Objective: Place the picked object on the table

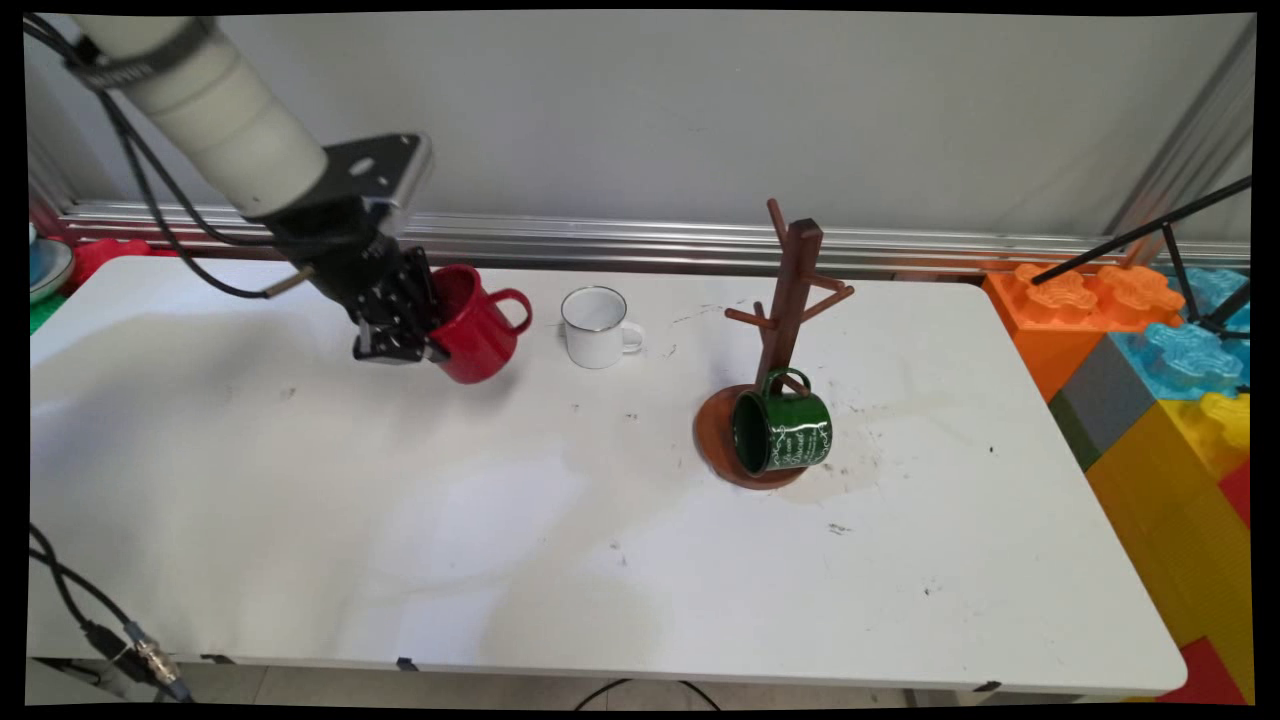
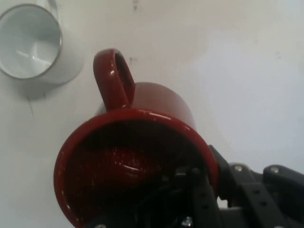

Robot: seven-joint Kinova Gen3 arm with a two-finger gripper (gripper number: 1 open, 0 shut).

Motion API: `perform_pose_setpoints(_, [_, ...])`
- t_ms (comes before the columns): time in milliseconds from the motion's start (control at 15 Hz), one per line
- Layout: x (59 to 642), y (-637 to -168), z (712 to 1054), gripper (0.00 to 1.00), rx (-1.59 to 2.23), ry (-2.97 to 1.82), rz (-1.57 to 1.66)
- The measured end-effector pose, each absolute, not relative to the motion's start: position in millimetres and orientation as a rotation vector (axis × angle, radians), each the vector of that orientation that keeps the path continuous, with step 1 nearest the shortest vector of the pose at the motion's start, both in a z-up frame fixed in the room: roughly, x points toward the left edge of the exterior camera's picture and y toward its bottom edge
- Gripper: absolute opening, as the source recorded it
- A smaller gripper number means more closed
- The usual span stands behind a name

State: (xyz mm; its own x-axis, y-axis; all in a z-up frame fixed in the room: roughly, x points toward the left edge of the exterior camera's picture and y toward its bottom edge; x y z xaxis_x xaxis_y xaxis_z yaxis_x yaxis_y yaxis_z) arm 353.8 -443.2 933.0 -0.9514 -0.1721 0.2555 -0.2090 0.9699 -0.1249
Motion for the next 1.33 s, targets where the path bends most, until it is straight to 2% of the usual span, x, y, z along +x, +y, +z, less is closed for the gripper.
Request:
perform_pose_setpoints(800, [289.7,-482.9,851.8,0.0,0.358,-3.015,0.166])
perform_pose_setpoints(1333, [267.7,-496.0,824.0,0.0,0.377,-3.042,0.181])
